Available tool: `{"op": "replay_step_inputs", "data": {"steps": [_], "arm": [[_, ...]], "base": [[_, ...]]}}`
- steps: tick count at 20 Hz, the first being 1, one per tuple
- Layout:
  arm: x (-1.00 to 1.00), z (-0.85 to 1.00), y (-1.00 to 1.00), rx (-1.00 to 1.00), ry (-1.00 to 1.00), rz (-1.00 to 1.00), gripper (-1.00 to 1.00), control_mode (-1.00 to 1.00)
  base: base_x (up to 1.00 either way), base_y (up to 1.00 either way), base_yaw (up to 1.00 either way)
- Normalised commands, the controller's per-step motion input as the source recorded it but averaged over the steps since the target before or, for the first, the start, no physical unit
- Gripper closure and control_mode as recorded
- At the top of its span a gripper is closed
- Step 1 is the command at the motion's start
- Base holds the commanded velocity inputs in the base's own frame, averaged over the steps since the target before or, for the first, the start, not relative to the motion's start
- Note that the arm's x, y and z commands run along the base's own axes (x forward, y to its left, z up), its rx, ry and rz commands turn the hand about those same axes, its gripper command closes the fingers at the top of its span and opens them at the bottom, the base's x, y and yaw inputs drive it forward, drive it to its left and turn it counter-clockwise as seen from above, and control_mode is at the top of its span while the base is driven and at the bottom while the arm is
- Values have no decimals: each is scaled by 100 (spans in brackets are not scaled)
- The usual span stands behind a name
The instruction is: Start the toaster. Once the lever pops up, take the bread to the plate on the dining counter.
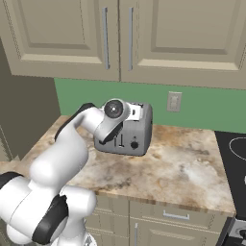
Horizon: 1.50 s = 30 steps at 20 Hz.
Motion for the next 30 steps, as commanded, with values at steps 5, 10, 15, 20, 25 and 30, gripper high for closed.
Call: {"op": "replay_step_inputs", "data": {"steps": [5,10,15,20,25,30], "arm": [[8,0,0,0,0,0,-100,-100],[16,0,0,0,0,0,-100,-100],[17,0,0,0,0,0,-100,-100],[8,0,0,0,0,0,-100,-100],[5,0,0,0,0,0,-100,-100],[3,0,0,0,1,0,-100,-100]], "base": [[0,0,0],[0,0,0],[0,0,0],[0,0,0],[0,0,0],[0,0,0]]}}
